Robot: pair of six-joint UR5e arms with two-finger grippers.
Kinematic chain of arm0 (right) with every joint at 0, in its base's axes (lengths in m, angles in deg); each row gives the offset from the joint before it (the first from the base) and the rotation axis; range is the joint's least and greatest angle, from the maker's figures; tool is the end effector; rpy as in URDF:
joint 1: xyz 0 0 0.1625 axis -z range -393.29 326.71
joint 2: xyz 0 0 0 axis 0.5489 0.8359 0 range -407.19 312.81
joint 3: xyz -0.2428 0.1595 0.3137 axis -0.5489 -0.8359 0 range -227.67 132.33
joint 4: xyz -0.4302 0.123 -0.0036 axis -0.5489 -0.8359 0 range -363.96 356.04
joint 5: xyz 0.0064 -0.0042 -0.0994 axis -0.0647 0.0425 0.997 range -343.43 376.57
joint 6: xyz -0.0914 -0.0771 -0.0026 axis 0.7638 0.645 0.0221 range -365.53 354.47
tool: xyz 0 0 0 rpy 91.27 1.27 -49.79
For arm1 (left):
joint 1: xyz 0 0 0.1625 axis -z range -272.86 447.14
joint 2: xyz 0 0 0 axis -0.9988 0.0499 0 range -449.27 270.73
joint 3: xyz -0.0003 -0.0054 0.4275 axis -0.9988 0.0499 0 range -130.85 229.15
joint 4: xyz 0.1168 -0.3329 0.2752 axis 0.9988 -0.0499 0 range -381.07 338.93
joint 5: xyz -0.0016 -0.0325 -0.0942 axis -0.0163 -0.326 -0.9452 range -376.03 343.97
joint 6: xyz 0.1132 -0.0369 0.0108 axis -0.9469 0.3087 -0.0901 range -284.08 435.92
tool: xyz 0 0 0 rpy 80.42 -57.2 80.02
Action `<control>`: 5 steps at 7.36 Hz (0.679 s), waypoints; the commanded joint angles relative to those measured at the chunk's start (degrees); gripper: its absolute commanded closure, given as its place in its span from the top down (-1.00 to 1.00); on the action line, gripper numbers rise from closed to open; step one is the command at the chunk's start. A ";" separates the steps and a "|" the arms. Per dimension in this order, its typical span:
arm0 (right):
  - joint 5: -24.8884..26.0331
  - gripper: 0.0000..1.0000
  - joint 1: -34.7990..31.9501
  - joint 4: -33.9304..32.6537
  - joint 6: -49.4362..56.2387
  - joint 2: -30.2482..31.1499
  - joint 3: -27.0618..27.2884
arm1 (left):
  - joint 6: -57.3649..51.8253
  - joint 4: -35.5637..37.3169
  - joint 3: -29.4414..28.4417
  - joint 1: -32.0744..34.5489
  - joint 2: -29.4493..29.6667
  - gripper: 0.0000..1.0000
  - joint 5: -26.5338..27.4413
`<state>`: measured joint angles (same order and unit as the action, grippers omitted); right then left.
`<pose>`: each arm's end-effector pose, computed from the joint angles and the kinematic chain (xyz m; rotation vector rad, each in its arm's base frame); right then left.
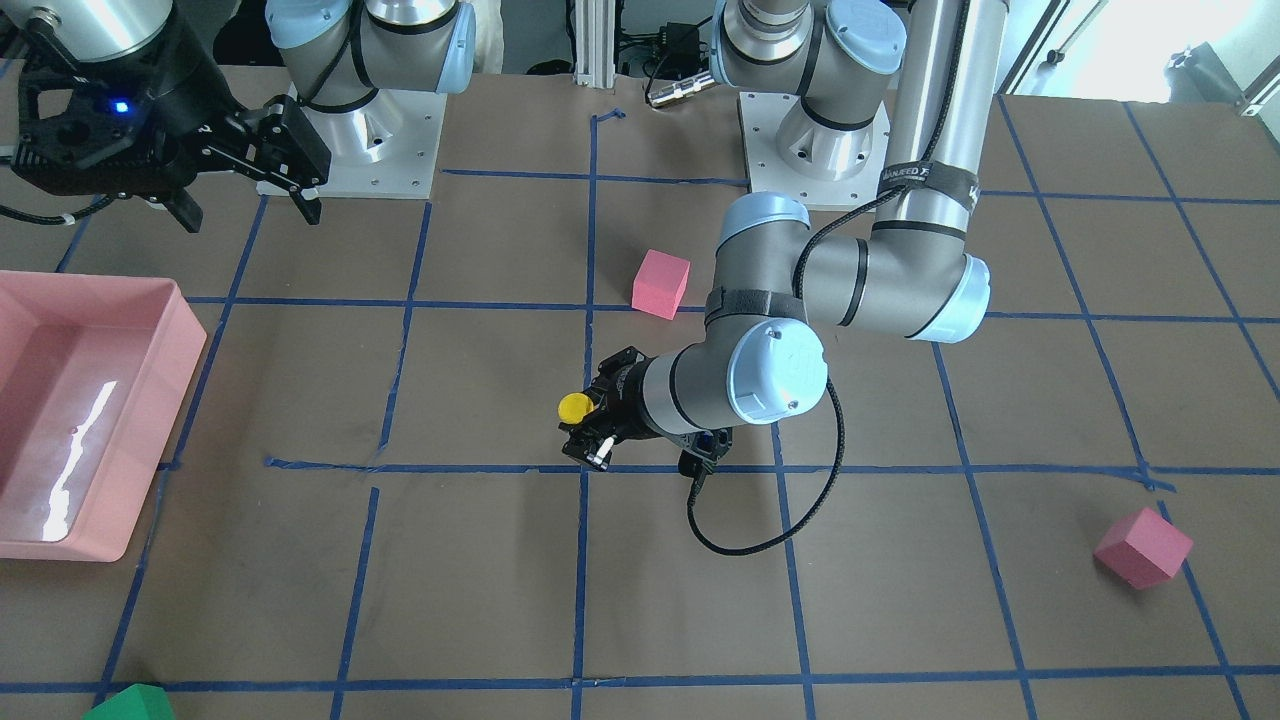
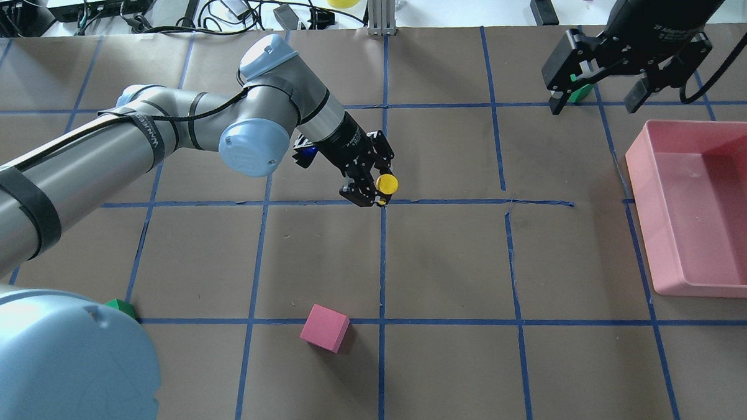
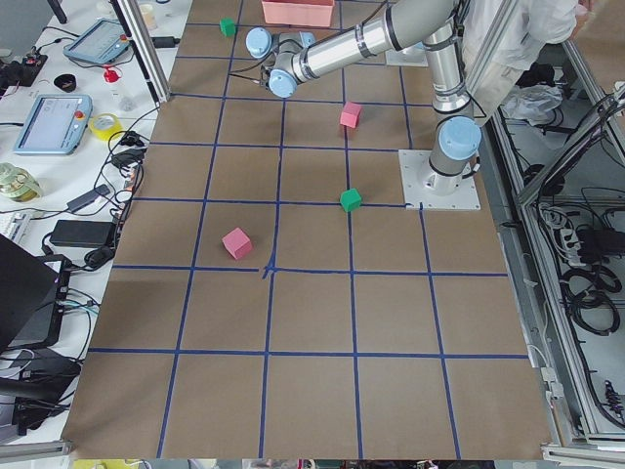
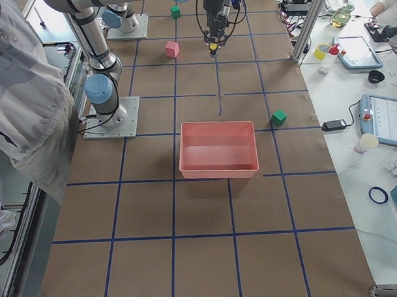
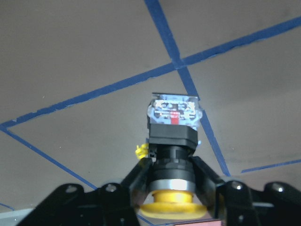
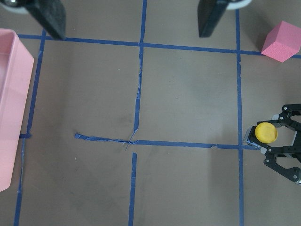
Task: Align button upright
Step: 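Lower the button upright, yellow cap up, and open the left gripper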
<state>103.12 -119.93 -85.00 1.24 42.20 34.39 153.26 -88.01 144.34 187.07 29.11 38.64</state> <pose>0.1096 -0.5317 0.5224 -0.0902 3.0775 0.0353 -0.3096 -0.5949 0.1884 1.5716 -2.2130 -0.7767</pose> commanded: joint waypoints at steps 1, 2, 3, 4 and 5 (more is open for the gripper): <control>0.03 1.00 0.06 0.00 0.00 -0.01 0.03 | -0.78 3.11 1.23 -1.67 2.28 -1.00 -2.36; -0.06 1.00 -0.02 0.00 0.00 0.08 0.03 | -0.87 3.57 1.15 -2.02 2.64 -1.00 -2.38; -0.06 1.00 0.06 0.00 0.00 -0.01 0.12 | -0.96 3.84 1.32 -2.11 3.34 -0.98 -2.64; -0.06 1.00 0.06 0.00 0.00 -0.01 0.12 | -1.05 4.10 1.41 -2.12 3.70 -0.94 -2.64; -0.06 1.00 0.06 0.00 0.00 -0.01 0.12 | -0.96 5.06 1.41 -2.12 4.14 -0.78 -2.64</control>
<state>103.06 -119.88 -85.00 1.24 42.21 34.49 152.30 -83.88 145.68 185.01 32.64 36.06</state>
